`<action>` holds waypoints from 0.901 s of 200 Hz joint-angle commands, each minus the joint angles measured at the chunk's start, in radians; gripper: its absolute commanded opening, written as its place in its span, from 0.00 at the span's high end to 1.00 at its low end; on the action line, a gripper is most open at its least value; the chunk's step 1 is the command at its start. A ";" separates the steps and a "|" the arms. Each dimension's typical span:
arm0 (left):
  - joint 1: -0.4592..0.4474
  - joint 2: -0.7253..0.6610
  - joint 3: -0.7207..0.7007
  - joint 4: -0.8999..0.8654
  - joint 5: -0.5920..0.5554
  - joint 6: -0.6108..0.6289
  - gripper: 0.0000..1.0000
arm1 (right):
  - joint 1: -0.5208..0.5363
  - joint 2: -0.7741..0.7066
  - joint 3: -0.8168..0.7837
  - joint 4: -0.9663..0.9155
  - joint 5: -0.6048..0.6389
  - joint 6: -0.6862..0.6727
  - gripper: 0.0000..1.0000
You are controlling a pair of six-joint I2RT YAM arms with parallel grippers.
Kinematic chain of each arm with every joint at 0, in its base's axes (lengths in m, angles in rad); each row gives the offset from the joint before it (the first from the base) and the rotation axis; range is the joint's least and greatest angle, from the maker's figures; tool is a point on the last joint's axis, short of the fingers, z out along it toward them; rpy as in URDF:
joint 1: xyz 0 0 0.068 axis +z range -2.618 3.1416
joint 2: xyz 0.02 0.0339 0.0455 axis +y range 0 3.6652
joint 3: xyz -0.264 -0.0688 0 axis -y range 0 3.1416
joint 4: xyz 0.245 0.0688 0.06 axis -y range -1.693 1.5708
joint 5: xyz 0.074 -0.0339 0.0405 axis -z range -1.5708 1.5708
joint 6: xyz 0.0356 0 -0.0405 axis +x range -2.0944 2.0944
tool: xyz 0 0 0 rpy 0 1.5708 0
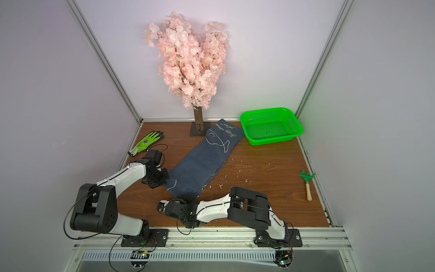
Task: Roll up the pillowcase
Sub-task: Roll the pillowcase at the center of the board.
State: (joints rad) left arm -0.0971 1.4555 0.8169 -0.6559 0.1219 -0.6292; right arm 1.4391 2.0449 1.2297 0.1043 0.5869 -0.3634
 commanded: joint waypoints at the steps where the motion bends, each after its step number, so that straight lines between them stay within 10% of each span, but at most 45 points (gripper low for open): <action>1: 0.000 0.003 0.050 -0.045 -0.020 0.037 0.96 | -0.025 -0.081 0.010 -0.021 -0.088 0.094 0.87; 100: -0.001 -0.058 0.208 -0.056 -0.057 0.091 0.45 | -0.295 -0.233 -0.078 -0.023 -0.748 0.467 1.00; 180: -0.010 -0.164 0.148 -0.057 0.038 0.100 0.39 | -0.455 -0.277 -0.233 0.207 -0.985 0.681 1.00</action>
State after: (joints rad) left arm -0.0971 1.3334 1.0092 -0.6857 0.1162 -0.5453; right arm 1.0107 1.8374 1.0317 0.1982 -0.3035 0.2092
